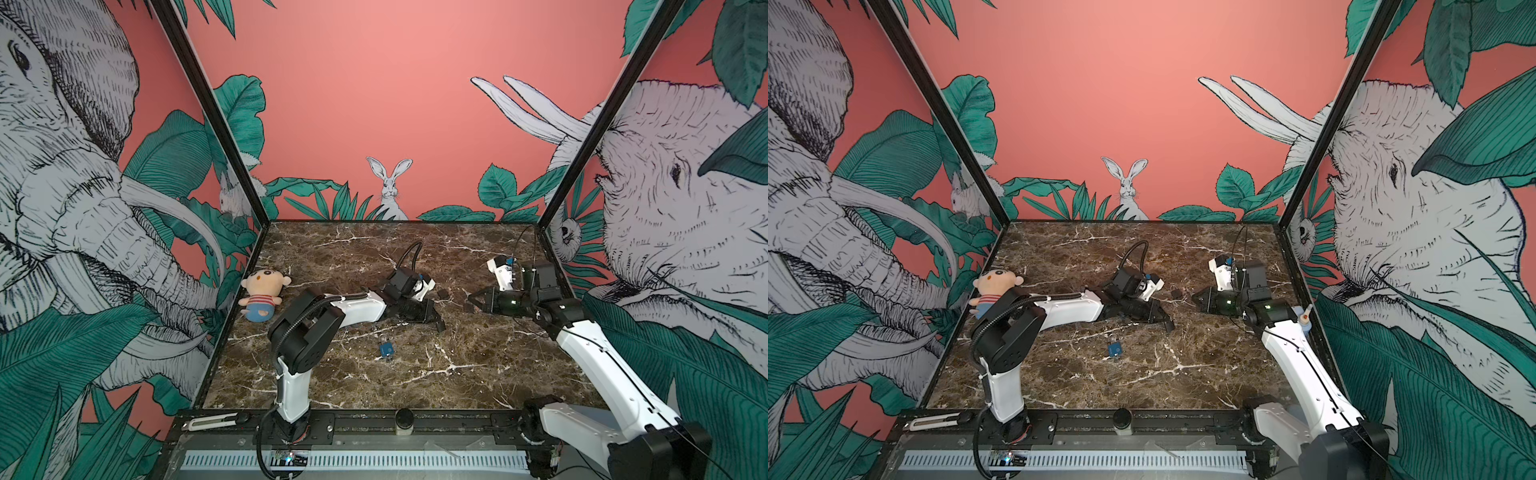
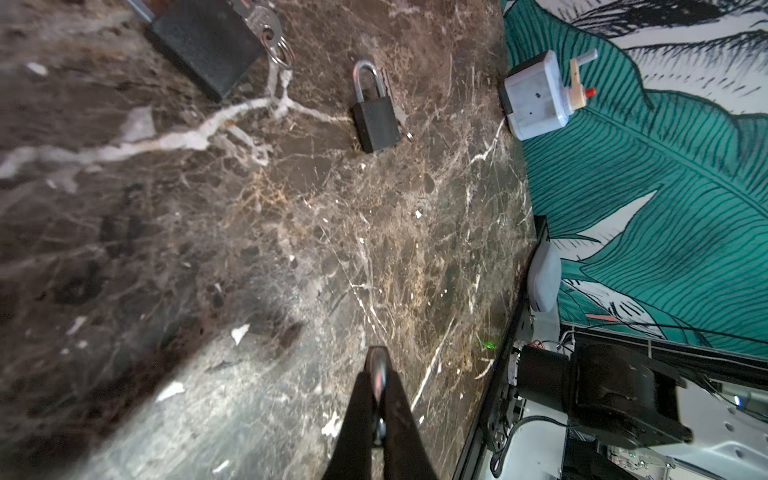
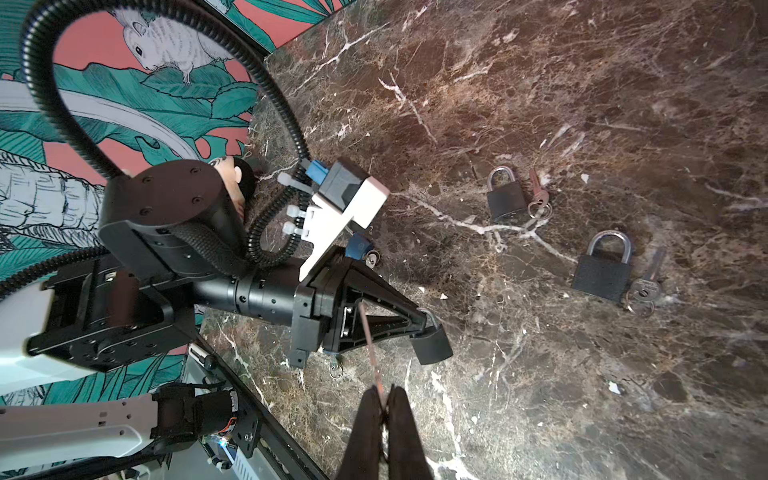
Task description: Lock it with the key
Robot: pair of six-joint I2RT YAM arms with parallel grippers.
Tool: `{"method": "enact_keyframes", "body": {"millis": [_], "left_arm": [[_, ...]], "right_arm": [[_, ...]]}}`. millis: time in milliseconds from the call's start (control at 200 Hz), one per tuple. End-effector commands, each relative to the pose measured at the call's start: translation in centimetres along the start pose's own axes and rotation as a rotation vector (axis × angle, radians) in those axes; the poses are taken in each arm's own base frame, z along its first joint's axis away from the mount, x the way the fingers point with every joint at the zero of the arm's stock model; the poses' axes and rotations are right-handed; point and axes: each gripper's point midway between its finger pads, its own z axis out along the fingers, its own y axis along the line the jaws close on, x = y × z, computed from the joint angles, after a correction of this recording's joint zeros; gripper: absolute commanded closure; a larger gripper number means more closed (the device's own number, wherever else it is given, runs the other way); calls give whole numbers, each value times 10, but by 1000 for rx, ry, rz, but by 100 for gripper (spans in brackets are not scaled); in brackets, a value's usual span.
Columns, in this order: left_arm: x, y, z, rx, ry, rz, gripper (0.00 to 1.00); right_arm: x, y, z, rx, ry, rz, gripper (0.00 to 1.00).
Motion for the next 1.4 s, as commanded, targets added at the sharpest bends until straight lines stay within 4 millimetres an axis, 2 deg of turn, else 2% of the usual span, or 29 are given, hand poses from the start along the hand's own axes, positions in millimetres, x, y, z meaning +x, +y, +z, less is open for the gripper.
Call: {"method": "enact_keyframes", "body": {"millis": [0, 120, 205, 385, 440, 540, 810, 990, 1150, 1265, 1320, 1335, 1395], "left_arm": [[-5, 1, 5, -10, -1, 11, 100], [-4, 8, 12, -21, 14, -11, 100], [-5, 21, 17, -69, 10, -18, 100], [-2, 29, 21, -95, 25, -19, 100], [-2, 30, 19, -112, 23, -12, 88], [-2, 33, 17, -132, 20, -8, 78], [-4, 37, 8, -185, 1, 0, 70], [-12, 31, -8, -218, -33, 30, 68], [-22, 26, -31, -215, -83, 23, 68], [-35, 19, -56, -171, -157, -1, 68], [-39, 10, -67, -145, -194, 8, 68], [-46, 16, -78, -152, -222, -6, 68], [-52, 13, -95, -154, -265, -2, 68]], "right_arm": [[0, -3, 3, -2, 4, -6, 100], [-1, -4, 7, -7, 8, -1, 100], [-2, -3, 10, -21, 18, 5, 100], [-4, -3, 14, -27, 25, 8, 100], [-4, -4, 14, -22, 26, 6, 100], [-1, -10, 15, 1, 29, 8, 100], [8, -26, 17, 68, 42, 9, 100], [15, -33, 17, 107, 48, 2, 100], [27, -39, 22, 171, 80, -38, 100], [39, -41, 31, 205, 105, -61, 100], [43, -43, 36, 221, 111, -76, 100], [44, -43, 37, 229, 113, -81, 100], [48, -45, 42, 252, 117, -103, 100]]}}
